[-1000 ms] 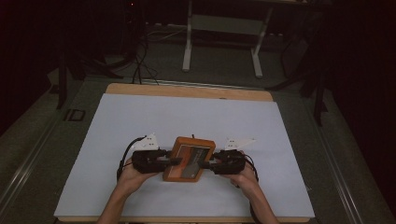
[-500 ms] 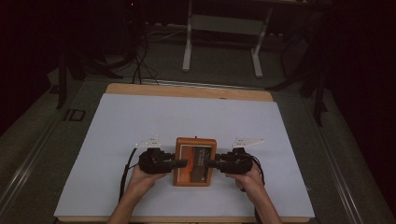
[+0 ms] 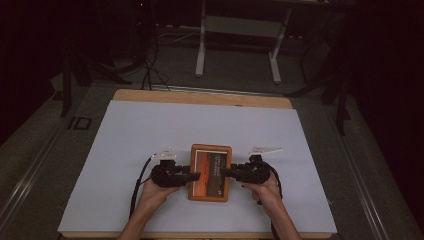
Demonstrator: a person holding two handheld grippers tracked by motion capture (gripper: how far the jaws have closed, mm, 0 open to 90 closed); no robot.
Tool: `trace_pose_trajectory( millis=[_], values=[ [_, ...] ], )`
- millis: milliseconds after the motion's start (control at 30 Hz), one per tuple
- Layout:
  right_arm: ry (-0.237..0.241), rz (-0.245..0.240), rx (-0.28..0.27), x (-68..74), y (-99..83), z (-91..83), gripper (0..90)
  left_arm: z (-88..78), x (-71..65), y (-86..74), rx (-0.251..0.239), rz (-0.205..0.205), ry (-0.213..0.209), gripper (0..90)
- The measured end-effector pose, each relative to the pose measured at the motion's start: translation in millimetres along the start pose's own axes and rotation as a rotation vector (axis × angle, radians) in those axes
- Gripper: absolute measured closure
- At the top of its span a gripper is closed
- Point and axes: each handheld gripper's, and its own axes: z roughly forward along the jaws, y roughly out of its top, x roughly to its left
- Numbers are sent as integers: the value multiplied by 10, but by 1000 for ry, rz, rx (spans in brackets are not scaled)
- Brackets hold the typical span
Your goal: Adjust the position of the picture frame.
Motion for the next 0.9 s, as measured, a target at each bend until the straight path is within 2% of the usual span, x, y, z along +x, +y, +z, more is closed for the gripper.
trace_pose_trajectory(
  millis=[100, 167, 267, 300, 400, 567, 767, 900],
  values=[
    [-30, 10, 12, -5, 14, 44, 562, 18, 26, -6, 3, -26, 17, 556],
    [-97, -3, 25, 31, 20, 88, 522, 32, 45, -13, 11, -43, 45, 549],
    [-200, -2, 46, 41, 18, 127, 529, 58, 78, -31, 39, -67, 96, 516],
    [-206, 16, 57, 19, 9, 146, 519, 66, 87, -37, 41, -72, 100, 519],
    [-178, 78, 54, -58, -34, 175, 521, 94, 135, -40, 52, -110, 87, 513],
    [-182, 113, 83, -94, -50, 229, 490, 152, 179, -51, 74, -153, 89, 487],
    [-180, 120, 102, -96, -74, 247, 479, 170, 190, -41, 69, -135, 92, 461],
    [-181, 131, 101, -84, -90, 242, 484, 167, 235, -22, 74, -133, 69, 468]
  ],
)
